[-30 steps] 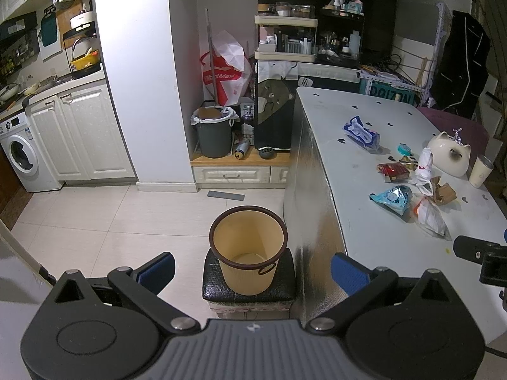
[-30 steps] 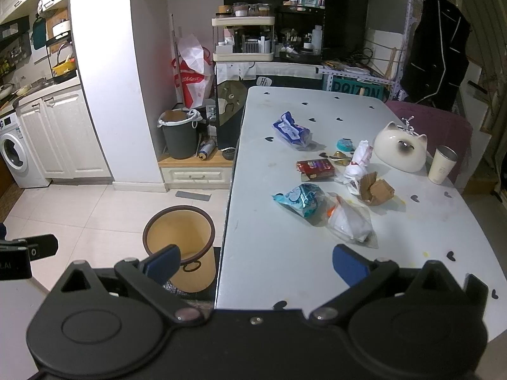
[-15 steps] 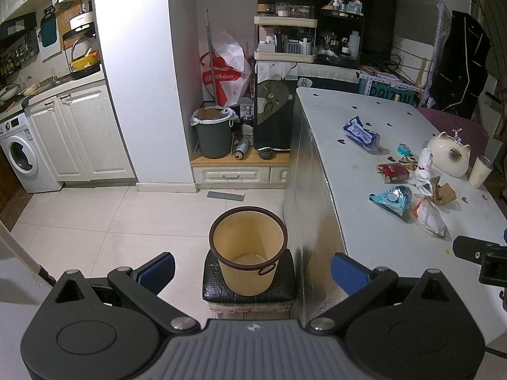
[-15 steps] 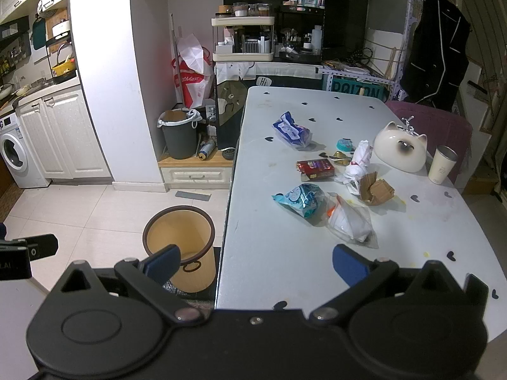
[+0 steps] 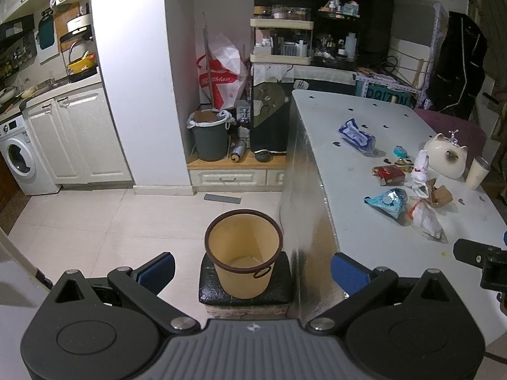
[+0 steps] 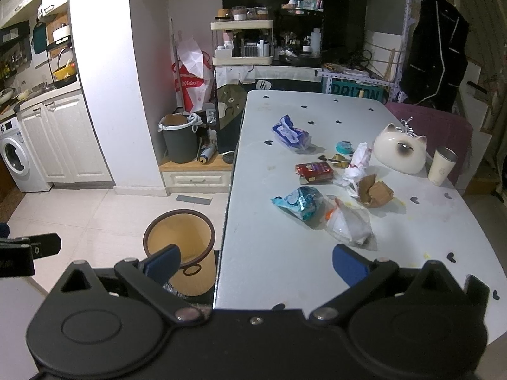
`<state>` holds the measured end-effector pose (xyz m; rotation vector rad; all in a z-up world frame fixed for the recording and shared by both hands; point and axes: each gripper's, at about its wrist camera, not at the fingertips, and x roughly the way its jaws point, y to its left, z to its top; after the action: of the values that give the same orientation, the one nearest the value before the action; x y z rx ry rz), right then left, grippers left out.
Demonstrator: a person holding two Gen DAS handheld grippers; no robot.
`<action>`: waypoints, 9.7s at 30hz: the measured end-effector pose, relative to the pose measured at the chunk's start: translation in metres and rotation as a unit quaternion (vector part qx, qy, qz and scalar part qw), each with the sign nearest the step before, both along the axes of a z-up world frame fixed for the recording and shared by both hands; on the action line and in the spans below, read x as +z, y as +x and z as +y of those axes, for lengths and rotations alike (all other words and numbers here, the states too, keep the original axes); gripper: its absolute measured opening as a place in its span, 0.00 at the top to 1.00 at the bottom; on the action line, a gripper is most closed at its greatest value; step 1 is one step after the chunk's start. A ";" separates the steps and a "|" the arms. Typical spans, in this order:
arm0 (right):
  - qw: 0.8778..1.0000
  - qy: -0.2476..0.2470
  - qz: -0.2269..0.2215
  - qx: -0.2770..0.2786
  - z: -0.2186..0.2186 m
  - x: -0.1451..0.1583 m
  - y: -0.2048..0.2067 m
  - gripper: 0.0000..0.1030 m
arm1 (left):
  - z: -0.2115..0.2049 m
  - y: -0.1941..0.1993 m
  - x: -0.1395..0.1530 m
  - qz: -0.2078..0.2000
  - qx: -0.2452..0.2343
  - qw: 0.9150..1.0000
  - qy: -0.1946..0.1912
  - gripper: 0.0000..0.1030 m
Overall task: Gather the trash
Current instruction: 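Move both tools to the table and grasp the blue bag and clear bag, then carry the blue bag in the left tool while the right tool carries the clear bag, then open the left tool over the wastebasket while the right tool releases the clear bag, then lift both open tools away from the wastebasket back toward the table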
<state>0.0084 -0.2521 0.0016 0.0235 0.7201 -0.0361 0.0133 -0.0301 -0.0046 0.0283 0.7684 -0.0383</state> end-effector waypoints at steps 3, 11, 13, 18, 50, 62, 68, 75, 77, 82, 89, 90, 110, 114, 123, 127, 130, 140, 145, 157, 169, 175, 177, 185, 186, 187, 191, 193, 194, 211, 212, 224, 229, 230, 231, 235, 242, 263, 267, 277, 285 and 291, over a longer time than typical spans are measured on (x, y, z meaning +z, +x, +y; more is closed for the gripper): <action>1.000 0.003 -0.003 -0.014 -0.014 0.002 -0.007 0.00 | -0.009 -0.001 0.002 -0.002 -0.013 1.000 -0.003 0.00; 0.998 0.016 -0.008 -0.068 -0.053 0.002 -0.025 0.00 | -0.054 0.004 0.002 -0.012 -0.077 0.997 -0.012 0.00; 0.996 0.019 -0.008 -0.089 -0.063 0.001 -0.029 0.00 | -0.066 0.010 0.000 -0.012 -0.098 0.995 -0.014 0.00; 0.989 0.032 -0.001 -0.143 -0.089 -0.007 -0.032 0.00 | -0.093 0.028 -0.010 0.000 -0.148 0.989 -0.024 0.00; 0.935 0.072 0.040 -0.346 -0.157 -0.104 0.153 0.00 | -0.242 0.306 -0.125 0.125 -0.443 0.887 0.003 0.00; 0.970 -0.028 0.099 -0.221 -0.119 -0.126 0.212 0.18 | -0.289 0.351 -0.185 0.178 -0.499 0.847 0.030 0.12; 0.976 -0.052 0.118 -0.173 -0.112 -0.136 0.235 0.28 | -0.284 0.362 -0.194 0.203 -0.513 0.834 0.009 0.17; 0.975 -0.075 0.151 -0.143 -0.113 -0.163 0.261 0.38 | -0.270 0.369 -0.197 0.215 -0.502 0.838 -0.014 0.23; 0.974 -0.073 0.160 -0.142 -0.115 -0.168 0.264 0.44 | -0.267 0.370 -0.196 0.214 -0.500 0.839 -0.016 0.28; 0.968 -0.082 0.170 -0.164 -0.117 -0.169 0.259 0.62 | -0.259 0.367 -0.193 0.208 -0.486 0.849 -0.019 0.39; 0.962 -0.074 0.153 -0.212 -0.125 -0.148 0.238 0.83 | -0.250 0.356 -0.179 0.192 -0.470 0.861 -0.024 0.43; 0.962 -0.068 0.149 -0.217 -0.126 -0.144 0.235 0.85 | -0.248 0.353 -0.176 0.187 -0.467 0.864 -0.025 0.43; 0.961 0.031 0.087 -0.262 -0.110 -0.082 0.153 0.94 | -0.198 0.277 -0.110 0.123 -0.397 0.908 -0.054 0.43; 0.962 0.034 0.082 -0.260 -0.107 -0.075 0.135 0.94 | -0.182 0.255 -0.102 0.115 -0.376 0.918 -0.056 0.43; 0.976 0.035 0.064 -0.207 -0.091 -0.061 0.102 0.94 | -0.136 0.206 -0.083 0.083 -0.297 0.950 -0.054 0.43; 0.982 0.027 0.057 -0.180 -0.079 -0.055 0.091 0.94 | -0.115 0.186 -0.076 0.073 -0.263 0.960 -0.058 0.43; 0.986 0.027 0.045 -0.158 -0.069 -0.051 0.083 0.94 | -0.097 0.172 -0.073 0.066 -0.237 0.967 -0.063 0.43; 0.995 0.029 0.033 -0.086 -0.025 -0.043 0.089 0.94 | -0.026 0.146 -0.066 0.051 -0.146 0.986 -0.070 0.43; 0.998 0.033 0.037 -0.041 0.008 -0.044 0.112 0.94 | 0.012 0.150 -0.066 0.052 -0.100 0.991 -0.074 0.43; 0.997 0.040 0.067 0.014 0.086 -0.062 0.213 0.94 | 0.097 0.228 -0.082 0.074 -0.033 0.994 -0.077 0.43; 0.990 0.066 0.124 0.006 0.133 -0.106 0.347 0.94 | 0.129 0.360 -0.127 0.130 -0.052 0.987 -0.075 0.43; 0.980 0.089 0.177 0.012 0.158 -0.158 0.399 0.94 | 0.128 0.404 -0.178 0.172 -0.065 0.979 -0.090 0.43; 0.975 0.101 0.197 0.011 0.163 -0.180 0.414 0.94 | 0.126 0.416 -0.200 0.189 -0.067 0.976 -0.091 0.43; 0.956 0.117 0.270 0.003 0.182 -0.269 0.456 0.94 | 0.124 0.446 -0.296 0.272 -0.065 0.956 -0.093 0.43; 0.953 0.118 0.278 0.003 0.183 -0.279 0.459 0.94 | 0.125 0.449 -0.307 0.282 -0.065 0.952 -0.095 0.43; 0.951 0.117 0.287 0.003 0.185 -0.291 0.462 0.94 | 0.125 0.451 -0.319 0.293 -0.065 0.949 -0.099 0.43; 0.936 0.129 0.327 -0.014 0.188 -0.337 0.472 0.94 | 0.123 0.463 -0.358 0.319 -0.061 0.941 -0.101 0.43; 0.928 0.141 0.344 -0.032 0.186 -0.358 0.473 0.94 | 0.121 0.470 -0.375 0.334 -0.059 0.936 -0.099 0.43; 0.924 0.144 0.351 -0.041 0.185 -0.368 0.474 0.94 | 0.119 0.473 -0.383 0.338 -0.059 0.934 -0.098 0.43; 0.907 0.149 0.386 -0.080 0.174 -0.452 0.501 0.94 | 0.089 0.486 -0.460 0.364 -0.084 0.925 -0.064 0.40; 0.906 0.151 0.388 -0.075 0.176 -0.454 0.503 0.92 | 0.084 0.485 -0.459 0.357 -0.096 0.927 -0.061 0.39; 0.909 0.143 0.386 -0.063 0.175 -0.432 0.498 0.70 | 0.093 0.478 -0.439 0.374 -0.090 0.921 -0.063 0.17; 0.914 0.142 0.377 -0.053 0.171 -0.411 0.488 0.60 | 0.100 0.475 -0.426 0.376 -0.074 0.922 -0.058 0.10; 0.914 0.145 0.376 -0.053 0.170 -0.408 0.486 0.59 | 0.101 0.473 -0.423 0.377 -0.071 0.921 -0.060 0.09; 0.913 0.148 0.375 -0.054 0.168 -0.404 0.484 0.58 | 0.102 0.470 -0.418 0.378 -0.070 0.921 -0.061 0.09; 0.914 0.153 0.372 -0.047 0.166 -0.387 0.473 0.57 | 0.109 0.463 -0.408 0.377 -0.069 0.921 -0.064 0.05; 0.921 0.153 0.356 -0.039 0.164 -0.354 0.456 0.46 | 0.122 0.454 -0.381 0.365 -0.074 0.926 -0.065 0.02; 0.957 0.086 0.279 0.004 0.169 -0.248 0.401 0.00 | 0.163 0.403 -0.265 0.278 -0.060 0.957 -0.062 0.00; 0.961 0.076 0.264 0.008 0.171 -0.230 0.393 0.00 | 0.170 0.393 -0.246 0.258 -0.053 0.963 -0.065 0.00; 0.974 0.054 0.222 0.013 0.173 -0.181 0.369 0.00 | 0.186 0.372 -0.203 0.218 -0.045 0.972 -0.075 0.00; 0.983 0.052 0.174 0.017 0.171 -0.137 0.346 0.00 | 0.182 0.353 -0.162 0.171 -0.058 0.981 -0.077 0.00; 0.990 0.053 0.130 0.001 0.157 -0.103 0.323 0.00 | 0.172 0.339 -0.134 0.139 -0.067 0.984 -0.084 0.00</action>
<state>0.3316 -0.0953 -0.1012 0.1210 0.9827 0.0016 0.3526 0.1419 -0.1390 -0.0873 1.0390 -0.2391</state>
